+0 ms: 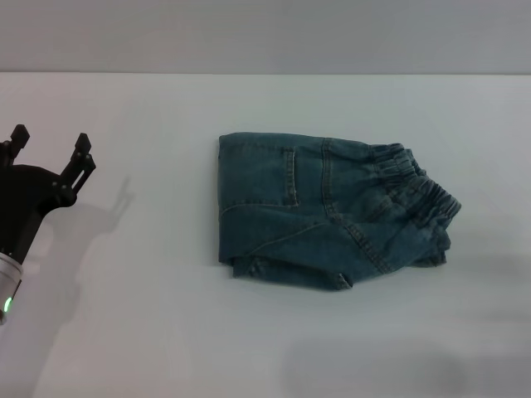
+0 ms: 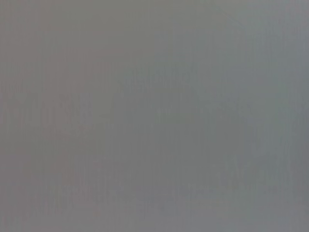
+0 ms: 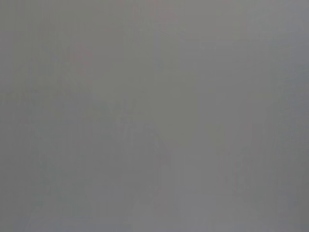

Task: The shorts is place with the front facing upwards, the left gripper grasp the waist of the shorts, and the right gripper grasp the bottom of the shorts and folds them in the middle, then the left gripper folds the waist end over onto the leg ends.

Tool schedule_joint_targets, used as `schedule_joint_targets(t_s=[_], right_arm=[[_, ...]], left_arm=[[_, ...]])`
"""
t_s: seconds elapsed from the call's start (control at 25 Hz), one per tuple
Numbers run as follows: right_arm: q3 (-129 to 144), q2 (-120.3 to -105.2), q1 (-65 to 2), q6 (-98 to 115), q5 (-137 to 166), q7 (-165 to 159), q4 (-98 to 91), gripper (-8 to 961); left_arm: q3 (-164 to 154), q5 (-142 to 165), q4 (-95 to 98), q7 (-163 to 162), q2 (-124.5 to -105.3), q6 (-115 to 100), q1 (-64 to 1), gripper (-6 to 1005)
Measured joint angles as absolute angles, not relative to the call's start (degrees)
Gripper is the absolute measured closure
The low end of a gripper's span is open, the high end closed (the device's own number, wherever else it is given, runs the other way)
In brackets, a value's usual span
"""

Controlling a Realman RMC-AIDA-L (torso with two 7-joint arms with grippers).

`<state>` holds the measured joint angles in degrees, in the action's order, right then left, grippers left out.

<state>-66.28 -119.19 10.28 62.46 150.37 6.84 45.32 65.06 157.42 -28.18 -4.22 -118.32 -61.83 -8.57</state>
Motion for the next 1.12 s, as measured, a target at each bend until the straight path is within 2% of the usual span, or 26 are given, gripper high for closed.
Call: schedule_joint_targets(t_s=[0.24, 0.32, 0.52, 0.76, 1.12], right_arm=[[-66.02, -119.08, 9.04, 65.02, 147.25, 6.86, 42.65, 518], [-66.21, -119.13, 8.92, 65.3, 147.06, 6.69, 41.94, 454], [-65.95, -119.12, 7.42, 65.47, 145.18, 6.29, 40.04, 251], [-65.62, -119.06, 6.16, 65.4, 143.81, 6.05, 38.57, 160], [-64.68, -118.95, 3.28, 66.4, 144.27, 2.89, 34.53, 160]], left_arm=[[65.21, 157.4, -27.66, -4.24, -118.35, -61.9, -8.61, 215], [65.22, 157.4, -27.62, -4.24, -118.37, -61.9, -8.67, 139], [64.89, 157.4, -27.58, -4.26, -118.47, -61.79, -8.98, 140], [64.7, 157.41, -27.61, -4.36, -118.52, -61.74, -9.14, 139], [63.31, 157.42, -28.08, -4.4, -118.55, -61.8, -9.17, 140]])
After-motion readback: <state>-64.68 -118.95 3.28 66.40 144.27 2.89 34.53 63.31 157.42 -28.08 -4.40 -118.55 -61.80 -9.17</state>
